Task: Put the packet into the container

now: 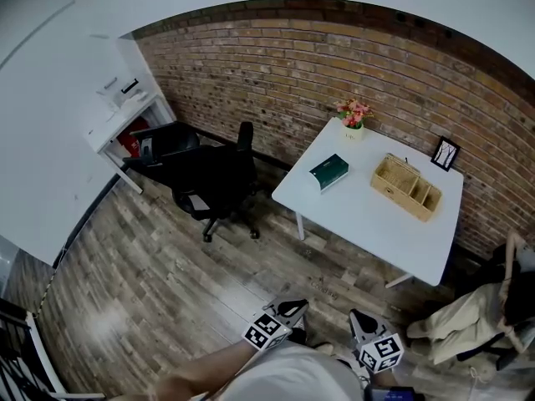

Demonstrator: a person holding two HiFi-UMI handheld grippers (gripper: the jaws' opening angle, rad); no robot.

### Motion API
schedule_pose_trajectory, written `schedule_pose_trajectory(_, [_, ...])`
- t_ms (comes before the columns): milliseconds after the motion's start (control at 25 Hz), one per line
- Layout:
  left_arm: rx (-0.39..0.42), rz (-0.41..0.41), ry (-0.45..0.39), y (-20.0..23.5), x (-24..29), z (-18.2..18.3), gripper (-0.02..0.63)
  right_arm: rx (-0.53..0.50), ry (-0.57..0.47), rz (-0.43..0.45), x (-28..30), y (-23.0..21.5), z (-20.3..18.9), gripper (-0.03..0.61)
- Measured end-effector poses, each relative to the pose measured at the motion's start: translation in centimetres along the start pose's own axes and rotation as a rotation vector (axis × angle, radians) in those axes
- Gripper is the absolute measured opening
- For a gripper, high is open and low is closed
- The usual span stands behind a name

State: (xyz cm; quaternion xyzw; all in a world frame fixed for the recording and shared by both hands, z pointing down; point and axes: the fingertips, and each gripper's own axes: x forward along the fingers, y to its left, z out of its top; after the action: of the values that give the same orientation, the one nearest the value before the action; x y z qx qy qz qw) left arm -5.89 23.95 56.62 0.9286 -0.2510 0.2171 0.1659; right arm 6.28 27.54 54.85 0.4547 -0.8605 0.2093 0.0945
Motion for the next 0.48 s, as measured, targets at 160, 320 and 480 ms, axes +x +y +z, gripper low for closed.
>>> schedule_pose_trajectory(160, [0.009, -0.009, -0.001, 0.4, -0.1, 0.3, 0.026, 0.014, -0.003, -0.009, 0.6, -0.2, 0.7, 0.012])
schedule_pose_trajectory(320, [0.02, -0.016, -0.005, 1.0, 0.0, 0.7, 0.026, 0.01, 0.005, -0.014, 1.6, -0.3, 0.9, 0.012])
schedule_pose_trajectory(480, [0.033, -0.03, -0.001, 2.4, 0.2, 0.7, 0.026, 0.008, -0.006, -0.029, 2.9, -0.4, 1.7, 0.012])
